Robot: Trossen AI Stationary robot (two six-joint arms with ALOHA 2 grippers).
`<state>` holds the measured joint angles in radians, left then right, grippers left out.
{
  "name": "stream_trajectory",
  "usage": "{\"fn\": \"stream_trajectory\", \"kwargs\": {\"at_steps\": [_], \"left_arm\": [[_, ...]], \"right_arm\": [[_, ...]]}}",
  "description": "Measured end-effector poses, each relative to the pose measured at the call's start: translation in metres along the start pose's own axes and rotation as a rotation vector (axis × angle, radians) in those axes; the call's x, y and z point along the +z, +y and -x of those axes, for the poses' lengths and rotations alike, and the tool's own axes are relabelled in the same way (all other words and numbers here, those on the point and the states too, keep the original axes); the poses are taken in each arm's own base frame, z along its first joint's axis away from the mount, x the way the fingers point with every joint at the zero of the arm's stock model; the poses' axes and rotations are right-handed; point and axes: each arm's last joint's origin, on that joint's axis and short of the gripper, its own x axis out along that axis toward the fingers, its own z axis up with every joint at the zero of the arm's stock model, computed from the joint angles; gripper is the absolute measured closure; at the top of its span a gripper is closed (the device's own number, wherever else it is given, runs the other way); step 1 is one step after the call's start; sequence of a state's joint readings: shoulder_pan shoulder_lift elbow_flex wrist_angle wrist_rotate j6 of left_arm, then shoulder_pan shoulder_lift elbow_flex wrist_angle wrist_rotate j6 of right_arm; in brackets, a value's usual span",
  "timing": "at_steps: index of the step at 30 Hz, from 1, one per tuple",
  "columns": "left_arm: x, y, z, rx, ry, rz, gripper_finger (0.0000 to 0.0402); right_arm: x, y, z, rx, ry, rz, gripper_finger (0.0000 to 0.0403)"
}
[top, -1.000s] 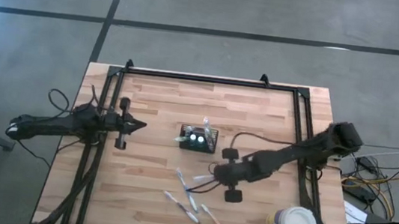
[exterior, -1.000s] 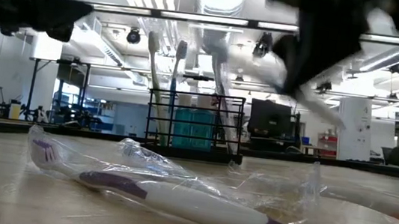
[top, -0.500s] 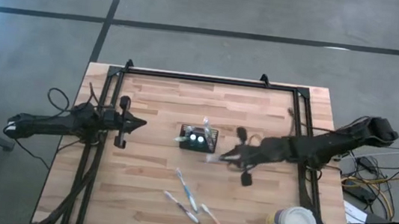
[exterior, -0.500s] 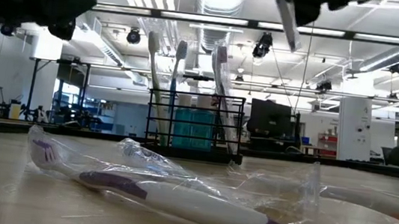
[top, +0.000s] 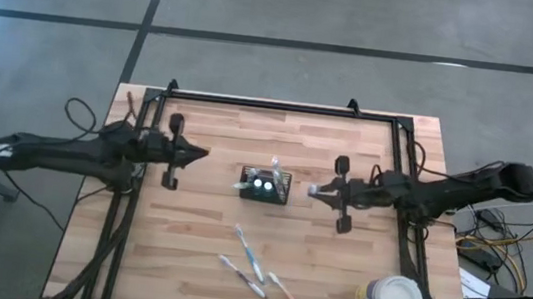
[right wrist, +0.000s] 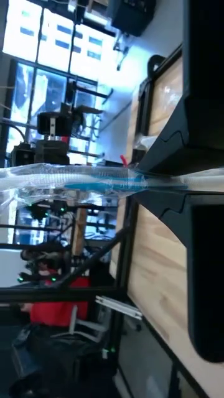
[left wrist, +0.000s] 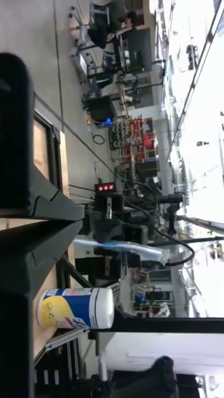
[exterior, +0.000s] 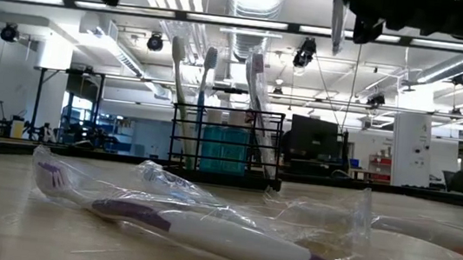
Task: Pick & Place toothbrushing station
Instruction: Put the right blue toothbrush into the black wire organizer
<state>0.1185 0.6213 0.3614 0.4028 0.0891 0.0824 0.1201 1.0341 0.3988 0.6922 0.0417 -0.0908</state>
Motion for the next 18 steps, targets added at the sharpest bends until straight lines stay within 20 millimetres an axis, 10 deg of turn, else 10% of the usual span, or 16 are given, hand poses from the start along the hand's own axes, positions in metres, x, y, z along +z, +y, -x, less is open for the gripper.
{"fn": "stream_trajectory", "kwargs": {"at_steps": [18], "left_arm": [[0.032,0.005,-0.121,-0.270,0.074,-0.047,0.0199]], "right_arm": [[0.012,-0.020,-0.080,0.022,0.043,0.035,0.0383]]}}
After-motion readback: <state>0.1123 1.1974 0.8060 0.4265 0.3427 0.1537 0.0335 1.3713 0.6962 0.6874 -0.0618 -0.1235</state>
